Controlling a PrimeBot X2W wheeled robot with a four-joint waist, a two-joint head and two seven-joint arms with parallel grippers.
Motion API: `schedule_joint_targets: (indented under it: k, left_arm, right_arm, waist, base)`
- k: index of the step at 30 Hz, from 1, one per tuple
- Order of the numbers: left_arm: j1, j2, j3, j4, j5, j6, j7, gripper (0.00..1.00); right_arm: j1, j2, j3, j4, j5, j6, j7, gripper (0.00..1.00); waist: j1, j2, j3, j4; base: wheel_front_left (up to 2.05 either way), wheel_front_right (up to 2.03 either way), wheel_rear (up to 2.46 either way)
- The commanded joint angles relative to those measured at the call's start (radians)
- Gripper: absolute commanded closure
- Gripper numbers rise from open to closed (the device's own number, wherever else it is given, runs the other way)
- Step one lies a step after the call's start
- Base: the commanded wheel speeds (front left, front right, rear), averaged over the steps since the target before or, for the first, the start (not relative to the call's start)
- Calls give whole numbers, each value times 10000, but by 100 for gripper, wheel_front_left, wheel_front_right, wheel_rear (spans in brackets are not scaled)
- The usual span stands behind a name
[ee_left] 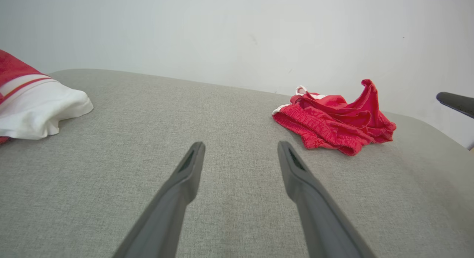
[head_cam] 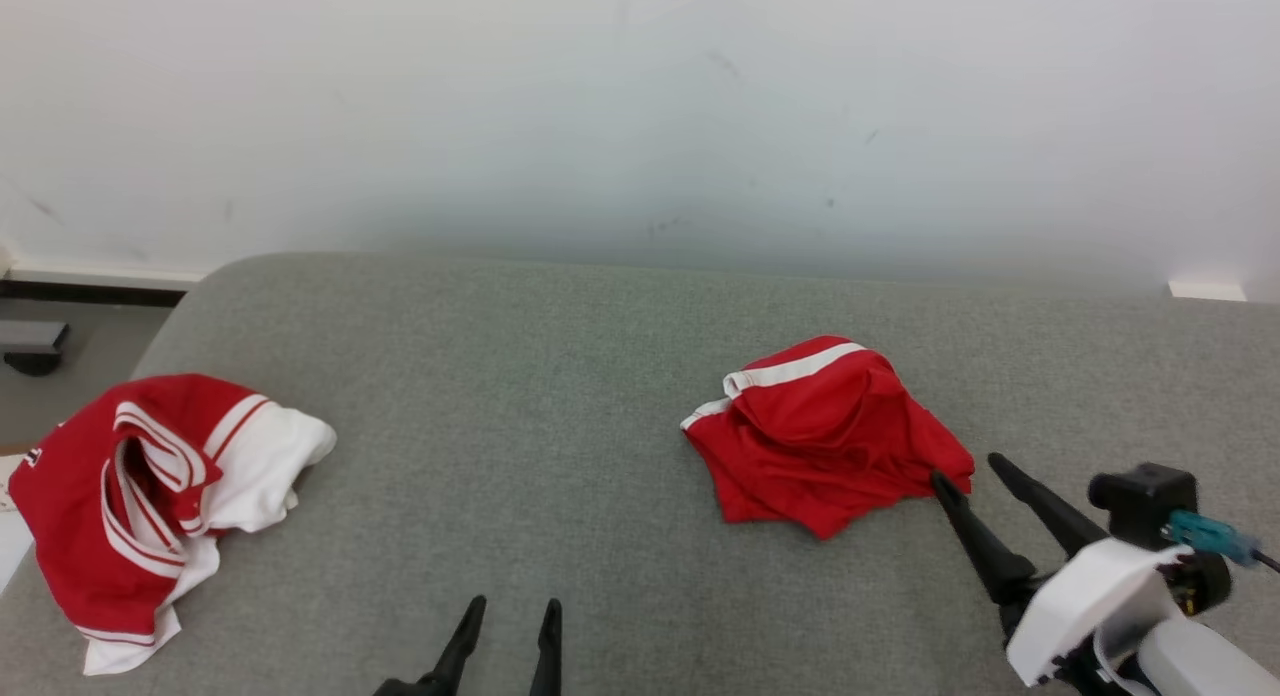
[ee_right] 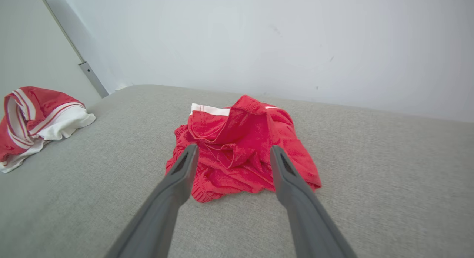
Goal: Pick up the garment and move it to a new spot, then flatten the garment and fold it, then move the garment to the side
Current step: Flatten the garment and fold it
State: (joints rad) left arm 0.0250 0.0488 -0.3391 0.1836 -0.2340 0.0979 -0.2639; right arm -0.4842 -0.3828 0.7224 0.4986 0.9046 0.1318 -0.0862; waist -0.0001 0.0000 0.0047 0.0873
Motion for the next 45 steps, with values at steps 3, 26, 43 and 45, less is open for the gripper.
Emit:
schedule_joint_targets:
  k: [3, 26, 43, 45]
  left_arm:
    - [227, 34, 247, -225, 268, 65, -5, 0]
    - [207, 34, 903, -448, 1038, -394, -5, 0]
    - [-1901, 34, -288, -703, 437, -241, -5, 0]
    - [-1978, 33, -380, -693, 329, -148, -5, 0]
  right_arm:
    - [953, -529, -821, -277, -1026, -24, -984, 0]
    - [4074, 666, -5997, -1109, -4831, -25, -1789, 0]
    - [-1905, -1103, -2374, 1015, -4177, -25, -273, 100]
    - [-2212, -1077, -1909, 1310, -3962, -25, -339, 100]
  waist:
    - [1, 0, -303, -318]
    - [1, 0, -72, -717]
    - [1, 0, 3061, 1355]
    - [1, 0, 3189, 1520]
  base:
    - [0, 0, 0]
    - [0, 0, 0]
    - [0, 0, 0]
    - [0, 0, 0]
